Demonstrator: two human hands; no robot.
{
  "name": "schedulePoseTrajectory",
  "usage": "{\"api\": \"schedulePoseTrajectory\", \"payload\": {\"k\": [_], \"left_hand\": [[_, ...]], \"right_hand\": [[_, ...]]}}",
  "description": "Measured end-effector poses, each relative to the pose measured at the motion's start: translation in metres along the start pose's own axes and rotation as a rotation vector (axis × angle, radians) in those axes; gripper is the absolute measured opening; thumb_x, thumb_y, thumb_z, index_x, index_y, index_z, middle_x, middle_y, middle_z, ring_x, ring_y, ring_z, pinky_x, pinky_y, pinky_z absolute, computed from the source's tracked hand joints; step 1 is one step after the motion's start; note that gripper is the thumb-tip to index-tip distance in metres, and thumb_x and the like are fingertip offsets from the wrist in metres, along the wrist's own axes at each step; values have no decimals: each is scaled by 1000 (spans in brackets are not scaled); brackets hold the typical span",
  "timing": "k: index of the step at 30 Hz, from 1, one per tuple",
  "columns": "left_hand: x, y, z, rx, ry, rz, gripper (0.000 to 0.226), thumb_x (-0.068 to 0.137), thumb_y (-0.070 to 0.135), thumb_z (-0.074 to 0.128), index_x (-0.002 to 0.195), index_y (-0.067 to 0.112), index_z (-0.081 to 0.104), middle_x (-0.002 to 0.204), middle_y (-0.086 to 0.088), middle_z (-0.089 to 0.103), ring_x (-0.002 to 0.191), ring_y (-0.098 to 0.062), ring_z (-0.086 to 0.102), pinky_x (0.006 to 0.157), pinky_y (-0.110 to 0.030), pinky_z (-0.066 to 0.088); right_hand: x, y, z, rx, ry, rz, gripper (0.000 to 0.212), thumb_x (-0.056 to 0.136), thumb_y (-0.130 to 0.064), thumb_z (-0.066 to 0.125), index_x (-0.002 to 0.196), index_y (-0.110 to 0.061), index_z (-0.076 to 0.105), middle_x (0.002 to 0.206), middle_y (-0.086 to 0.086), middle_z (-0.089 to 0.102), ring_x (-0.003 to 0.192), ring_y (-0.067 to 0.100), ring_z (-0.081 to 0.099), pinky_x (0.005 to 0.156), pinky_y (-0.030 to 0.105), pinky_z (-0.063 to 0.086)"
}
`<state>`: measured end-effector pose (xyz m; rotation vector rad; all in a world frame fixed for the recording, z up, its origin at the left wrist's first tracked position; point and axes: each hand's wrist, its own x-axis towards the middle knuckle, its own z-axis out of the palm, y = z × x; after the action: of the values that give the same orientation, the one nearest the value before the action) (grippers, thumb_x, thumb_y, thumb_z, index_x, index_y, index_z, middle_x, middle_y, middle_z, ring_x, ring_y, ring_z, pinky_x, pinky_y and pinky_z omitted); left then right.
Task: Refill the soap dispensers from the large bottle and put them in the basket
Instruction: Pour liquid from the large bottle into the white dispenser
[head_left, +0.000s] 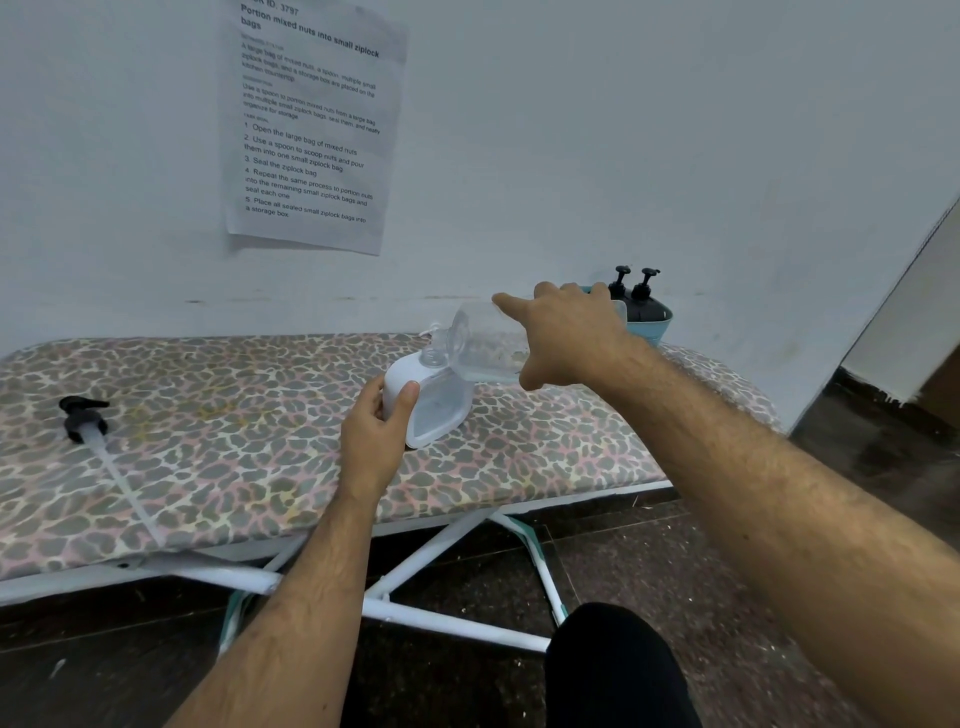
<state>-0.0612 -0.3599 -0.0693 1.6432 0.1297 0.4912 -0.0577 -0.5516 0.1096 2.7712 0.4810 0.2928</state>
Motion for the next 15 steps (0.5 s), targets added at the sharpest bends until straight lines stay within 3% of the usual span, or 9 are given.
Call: {"api": "schedulePoseTrajectory", "payload": {"k": [15], "left_hand": [[0,1,0,-11,-7,-7,47,75,71,58,113,45,57,102,9,70,94,-17,69,79,-53,59]], "right_hand": [[2,-1,2,-40,34,3,85,81,-40,71,152,-33,24,132,9,50,122,30,48,102,52,36]]}}
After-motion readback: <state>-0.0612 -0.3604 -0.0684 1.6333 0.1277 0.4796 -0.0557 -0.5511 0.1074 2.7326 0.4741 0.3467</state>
